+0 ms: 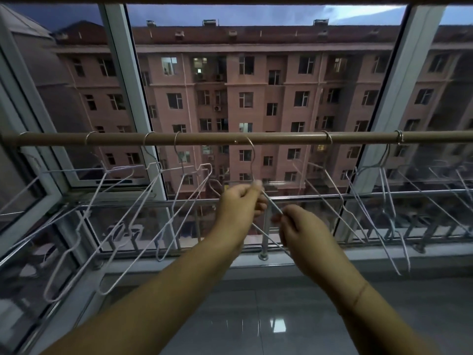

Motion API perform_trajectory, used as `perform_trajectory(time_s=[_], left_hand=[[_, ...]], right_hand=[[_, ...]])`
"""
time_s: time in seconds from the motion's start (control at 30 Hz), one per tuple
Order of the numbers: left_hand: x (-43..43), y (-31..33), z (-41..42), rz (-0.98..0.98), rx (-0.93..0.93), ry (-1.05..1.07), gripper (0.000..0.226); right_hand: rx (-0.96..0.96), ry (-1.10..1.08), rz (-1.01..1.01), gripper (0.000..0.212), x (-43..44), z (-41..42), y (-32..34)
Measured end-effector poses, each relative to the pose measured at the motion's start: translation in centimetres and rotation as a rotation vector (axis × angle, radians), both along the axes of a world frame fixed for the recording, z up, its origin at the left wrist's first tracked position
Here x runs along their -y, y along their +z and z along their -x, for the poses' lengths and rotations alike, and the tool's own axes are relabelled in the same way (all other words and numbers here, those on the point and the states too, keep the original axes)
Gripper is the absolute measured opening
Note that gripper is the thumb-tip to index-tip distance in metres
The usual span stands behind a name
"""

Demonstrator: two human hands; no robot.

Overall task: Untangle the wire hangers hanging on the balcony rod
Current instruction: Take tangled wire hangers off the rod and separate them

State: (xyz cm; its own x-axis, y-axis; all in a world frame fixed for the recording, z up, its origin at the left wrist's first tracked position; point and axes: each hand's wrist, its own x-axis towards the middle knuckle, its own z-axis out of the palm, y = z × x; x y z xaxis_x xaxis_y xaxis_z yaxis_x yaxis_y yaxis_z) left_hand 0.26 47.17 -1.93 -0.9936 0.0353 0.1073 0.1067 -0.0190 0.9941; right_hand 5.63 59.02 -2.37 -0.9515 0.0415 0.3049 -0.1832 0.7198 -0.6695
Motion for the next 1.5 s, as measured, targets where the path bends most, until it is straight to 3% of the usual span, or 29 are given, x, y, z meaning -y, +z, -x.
perform_trajectory(time_s=[0.1, 0.33, 0.53, 0.7, 0.83, 0.9, 1.0, 1.2, 1.5], left_hand=[[-0.4, 1.5, 0.3, -0.066, -0.024, 0.013, 0.012], [2.6, 3.0, 2.8, 0.011, -0.021, 0.055, 0.014], [4.4, 2.3, 4.5, 0.036, 0.1, 0.063, 0.03], [5.0, 1.6, 4.9, 0.1, 0.158, 0.101, 0.019], [5.4, 2.0, 4.6, 0.229, -0.028, 0.295, 0.063], [5.2, 2.5, 3.8, 0.283, -0.195, 0.357, 0.065], [4.3, 3.5, 2.8, 0.327, -0.39, 0.379, 0.05], [0.0, 4.0, 1.7, 0.259, -0.413, 0.064, 0.018], [-8.6, 2.8, 1.0, 0.251, -0.247, -0.271, 0.022]], right_hand=[[0.002, 0.068, 0.06, 0.017, 1.8, 1.1, 1.0], [0.28, 0.286, 0.457, 0.028, 4.0, 3.2, 2.9], [0.333, 0.304, 0.474, 0.024, 5.5, 4.5, 2.5], [0.378, 0.295, 0.541, 0.024, 6.5, 4.9, 1.3], [0.389, 0.256, 0.551, 0.029, 6.5, 5.1, 0.7], [0.342, 0.234, 0.516, 0.03, 6.4, 4.9, 0.6], [0.233, 0.147, 0.427, 0.037, 5.5, 4.6, 0.5], [0.032, 0.017, 0.425, 0.036, 1.4, 3.2, 1.2], [-0.197, -0.246, 0.425, 0.03, -8.2, 1.4, 1.9]])
